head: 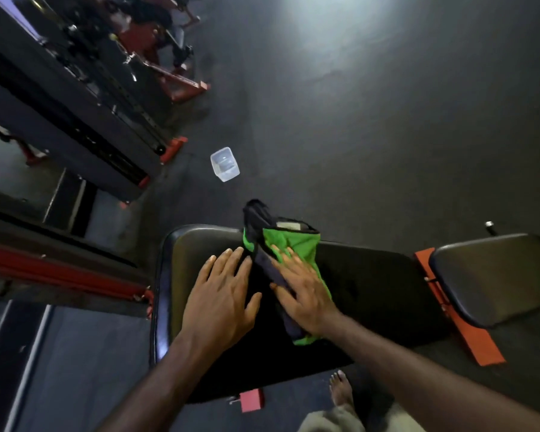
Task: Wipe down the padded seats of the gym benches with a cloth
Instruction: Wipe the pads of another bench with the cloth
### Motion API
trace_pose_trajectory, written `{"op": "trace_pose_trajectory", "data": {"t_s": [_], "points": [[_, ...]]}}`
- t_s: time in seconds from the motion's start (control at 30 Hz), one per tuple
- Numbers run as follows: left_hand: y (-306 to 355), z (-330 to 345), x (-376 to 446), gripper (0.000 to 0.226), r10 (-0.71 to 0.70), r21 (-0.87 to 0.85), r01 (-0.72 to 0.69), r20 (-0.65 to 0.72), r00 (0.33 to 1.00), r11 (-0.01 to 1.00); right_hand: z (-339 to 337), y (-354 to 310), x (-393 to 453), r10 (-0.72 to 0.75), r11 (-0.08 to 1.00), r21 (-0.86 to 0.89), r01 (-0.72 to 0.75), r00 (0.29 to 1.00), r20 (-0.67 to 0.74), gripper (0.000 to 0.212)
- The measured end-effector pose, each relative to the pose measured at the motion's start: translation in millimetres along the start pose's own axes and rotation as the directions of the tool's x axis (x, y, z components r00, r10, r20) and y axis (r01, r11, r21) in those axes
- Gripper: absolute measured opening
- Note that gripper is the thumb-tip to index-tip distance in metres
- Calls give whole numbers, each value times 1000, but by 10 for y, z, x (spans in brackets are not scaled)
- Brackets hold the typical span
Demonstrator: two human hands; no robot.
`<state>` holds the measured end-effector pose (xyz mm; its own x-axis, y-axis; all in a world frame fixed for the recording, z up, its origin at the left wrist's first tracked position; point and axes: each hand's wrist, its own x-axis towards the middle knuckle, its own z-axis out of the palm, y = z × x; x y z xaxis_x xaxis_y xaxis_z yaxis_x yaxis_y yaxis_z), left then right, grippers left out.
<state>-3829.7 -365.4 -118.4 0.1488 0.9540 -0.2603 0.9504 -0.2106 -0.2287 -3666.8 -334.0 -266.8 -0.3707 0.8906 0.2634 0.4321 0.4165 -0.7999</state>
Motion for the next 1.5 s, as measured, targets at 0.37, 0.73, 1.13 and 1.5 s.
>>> {"op": "trace_pose_trajectory", "data": {"t_s": [0.37,0.73,1.13,1.5], "points": [[63,-49,-27,68,-120,-8,120,-6,993,993,27,182,647,35,996,-80,-34,999,5,60],[97,-84,162,73,-102,45,102,-17,995,994,-48,426,251,250,968,-15,-250,968,-18,67],[434,216,423,78,73,52,-79,116,991,995,-72,851,-529,563,825,17,-564,820,-100,73],[782,409,501,78,134,39,-144,201,970,989,-38,1027,-1179,734,673,27,-739,664,-142,81]]}}
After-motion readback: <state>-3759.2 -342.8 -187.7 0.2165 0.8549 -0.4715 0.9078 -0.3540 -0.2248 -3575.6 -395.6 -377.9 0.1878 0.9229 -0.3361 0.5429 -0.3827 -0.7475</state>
